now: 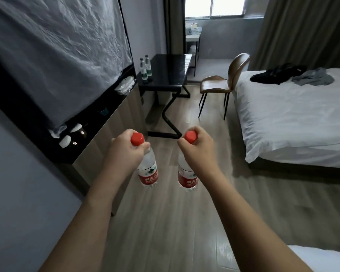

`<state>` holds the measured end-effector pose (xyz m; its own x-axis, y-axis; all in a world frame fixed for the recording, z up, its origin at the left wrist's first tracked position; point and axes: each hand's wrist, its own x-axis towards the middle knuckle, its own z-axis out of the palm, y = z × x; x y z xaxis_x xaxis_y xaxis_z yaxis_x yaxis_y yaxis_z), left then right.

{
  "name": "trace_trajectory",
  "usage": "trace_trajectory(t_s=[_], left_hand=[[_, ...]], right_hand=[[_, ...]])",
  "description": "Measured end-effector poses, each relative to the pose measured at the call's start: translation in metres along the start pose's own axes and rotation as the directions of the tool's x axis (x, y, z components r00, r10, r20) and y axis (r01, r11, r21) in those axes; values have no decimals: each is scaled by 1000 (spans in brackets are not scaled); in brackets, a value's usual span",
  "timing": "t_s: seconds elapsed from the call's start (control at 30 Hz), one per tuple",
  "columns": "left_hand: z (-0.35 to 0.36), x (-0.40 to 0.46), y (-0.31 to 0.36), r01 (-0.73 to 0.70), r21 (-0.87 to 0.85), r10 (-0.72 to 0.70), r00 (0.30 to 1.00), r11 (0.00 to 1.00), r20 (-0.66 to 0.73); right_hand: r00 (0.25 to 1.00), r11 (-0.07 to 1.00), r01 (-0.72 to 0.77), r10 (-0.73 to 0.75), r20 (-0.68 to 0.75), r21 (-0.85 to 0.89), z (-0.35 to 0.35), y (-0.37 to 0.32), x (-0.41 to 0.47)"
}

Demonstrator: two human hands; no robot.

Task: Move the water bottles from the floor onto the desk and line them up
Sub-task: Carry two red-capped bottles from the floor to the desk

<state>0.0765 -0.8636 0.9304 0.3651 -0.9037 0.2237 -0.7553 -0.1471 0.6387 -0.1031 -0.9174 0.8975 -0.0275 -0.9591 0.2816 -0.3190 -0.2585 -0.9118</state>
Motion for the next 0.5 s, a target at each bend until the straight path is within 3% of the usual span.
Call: trace_trajectory(t_s=[0.5], left_hand=[[85, 123, 18, -41, -57, 43, 999, 998, 20]], right_hand=[[999, 1000, -31, 31, -42, 1, 3, 62, 132]])
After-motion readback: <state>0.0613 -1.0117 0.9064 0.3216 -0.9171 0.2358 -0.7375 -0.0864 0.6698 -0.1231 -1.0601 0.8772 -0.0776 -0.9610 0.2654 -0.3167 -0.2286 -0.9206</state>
